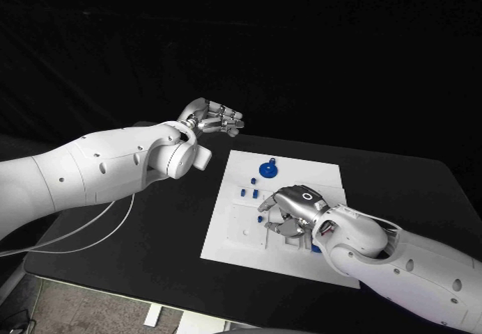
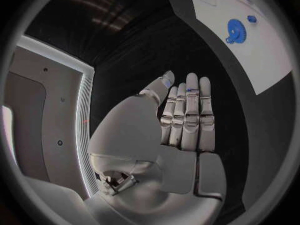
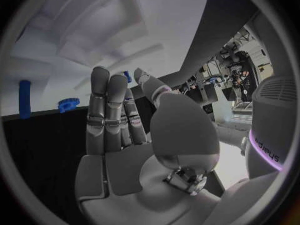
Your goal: Assemble the parts on the task board
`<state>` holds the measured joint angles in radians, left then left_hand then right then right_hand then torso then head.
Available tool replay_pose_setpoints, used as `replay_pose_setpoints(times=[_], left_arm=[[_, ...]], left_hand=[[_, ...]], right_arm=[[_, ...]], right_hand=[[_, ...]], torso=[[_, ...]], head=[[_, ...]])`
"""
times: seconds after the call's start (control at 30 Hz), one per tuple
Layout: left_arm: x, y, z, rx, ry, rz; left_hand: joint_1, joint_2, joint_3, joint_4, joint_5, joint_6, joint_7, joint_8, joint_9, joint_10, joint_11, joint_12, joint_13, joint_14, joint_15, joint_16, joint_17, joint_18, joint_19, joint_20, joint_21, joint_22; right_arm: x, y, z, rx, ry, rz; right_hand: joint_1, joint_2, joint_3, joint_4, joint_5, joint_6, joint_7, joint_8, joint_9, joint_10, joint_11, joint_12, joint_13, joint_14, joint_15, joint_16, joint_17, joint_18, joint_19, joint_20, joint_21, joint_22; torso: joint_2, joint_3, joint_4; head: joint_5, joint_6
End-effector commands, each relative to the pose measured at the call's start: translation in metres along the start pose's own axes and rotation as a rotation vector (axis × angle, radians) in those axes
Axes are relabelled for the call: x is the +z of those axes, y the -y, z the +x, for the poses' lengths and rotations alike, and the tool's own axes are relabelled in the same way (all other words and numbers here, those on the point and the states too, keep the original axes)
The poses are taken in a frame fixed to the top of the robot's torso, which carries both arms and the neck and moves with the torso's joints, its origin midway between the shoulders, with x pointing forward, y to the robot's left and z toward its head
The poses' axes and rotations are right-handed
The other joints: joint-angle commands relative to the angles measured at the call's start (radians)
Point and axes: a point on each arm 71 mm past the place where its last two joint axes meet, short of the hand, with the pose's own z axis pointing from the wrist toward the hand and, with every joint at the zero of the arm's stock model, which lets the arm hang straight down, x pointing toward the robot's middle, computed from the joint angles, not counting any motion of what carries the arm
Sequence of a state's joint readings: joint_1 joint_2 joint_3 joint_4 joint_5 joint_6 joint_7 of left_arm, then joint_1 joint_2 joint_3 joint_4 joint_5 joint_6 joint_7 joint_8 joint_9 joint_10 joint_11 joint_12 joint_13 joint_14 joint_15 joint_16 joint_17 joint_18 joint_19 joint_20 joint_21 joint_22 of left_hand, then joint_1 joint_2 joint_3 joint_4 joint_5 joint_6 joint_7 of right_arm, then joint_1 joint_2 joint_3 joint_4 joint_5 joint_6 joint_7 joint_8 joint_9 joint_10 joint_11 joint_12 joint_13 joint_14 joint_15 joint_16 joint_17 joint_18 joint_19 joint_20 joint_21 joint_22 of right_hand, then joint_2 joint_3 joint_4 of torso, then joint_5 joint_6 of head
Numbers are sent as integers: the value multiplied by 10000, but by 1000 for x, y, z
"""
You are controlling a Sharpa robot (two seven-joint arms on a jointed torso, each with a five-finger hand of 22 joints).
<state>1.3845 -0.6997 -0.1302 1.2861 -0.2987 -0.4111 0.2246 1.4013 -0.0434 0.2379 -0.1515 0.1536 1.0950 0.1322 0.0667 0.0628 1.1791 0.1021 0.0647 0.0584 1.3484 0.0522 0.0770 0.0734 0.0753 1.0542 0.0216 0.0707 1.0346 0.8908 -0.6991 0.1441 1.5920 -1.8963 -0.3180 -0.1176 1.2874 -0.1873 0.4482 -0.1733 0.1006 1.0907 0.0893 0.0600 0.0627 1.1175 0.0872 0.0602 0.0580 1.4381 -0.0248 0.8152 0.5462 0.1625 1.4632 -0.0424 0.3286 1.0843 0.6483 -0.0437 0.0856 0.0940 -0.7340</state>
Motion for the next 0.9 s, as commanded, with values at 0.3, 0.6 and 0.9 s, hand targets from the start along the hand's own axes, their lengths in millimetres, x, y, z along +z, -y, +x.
replay_pose_setpoints(times=[0.3,0.6,0.9], left_arm=[[-1,2,-2,-96,-181,98],[-2,1,-3,-100,-203,92],[-2,1,-3,-110,-255,84]], left_hand=[[83,42,-13,59,6,-22,9,-15,12,-29,8,-17,-3,-70,-20,-60,-9,-5,-20,67,-23,-6],[83,42,-13,59,6,-22,9,-15,12,-29,8,-17,-3,-70,-20,-60,-9,-5,-20,67,-23,-6],[83,42,-13,59,6,-22,9,-15,12,-29,8,-17,-3,-70,-20,-60,-9,-5,-20,67,-23,-6]], right_arm=[[-12,45,-46,-210,-184,1569],[-20,77,-60,-711,-740,2557],[-20,90,-54,-792,-1440,2978]], right_hand=[[-255,-151,311,20,134,-27,-8,19,-6,423,-103,-15,7,61,-56,171,78,-93,340,-79,152,180],[22,-197,-954,325,-205,-219,-148,23,-4,36,-27,0,18,35,-6,107,44,-83,349,-35,-24,140],[425,-275,-2093,1140,-429,-530,-253,22,-3,-373,74,-7,14,-54,78,69,-36,-10,368,58,-304,-53]], torso=[[-17,-10,-78],[0,8,-60],[9,-9,-40]], head=[[-505,226],[-590,225],[-656,193]])
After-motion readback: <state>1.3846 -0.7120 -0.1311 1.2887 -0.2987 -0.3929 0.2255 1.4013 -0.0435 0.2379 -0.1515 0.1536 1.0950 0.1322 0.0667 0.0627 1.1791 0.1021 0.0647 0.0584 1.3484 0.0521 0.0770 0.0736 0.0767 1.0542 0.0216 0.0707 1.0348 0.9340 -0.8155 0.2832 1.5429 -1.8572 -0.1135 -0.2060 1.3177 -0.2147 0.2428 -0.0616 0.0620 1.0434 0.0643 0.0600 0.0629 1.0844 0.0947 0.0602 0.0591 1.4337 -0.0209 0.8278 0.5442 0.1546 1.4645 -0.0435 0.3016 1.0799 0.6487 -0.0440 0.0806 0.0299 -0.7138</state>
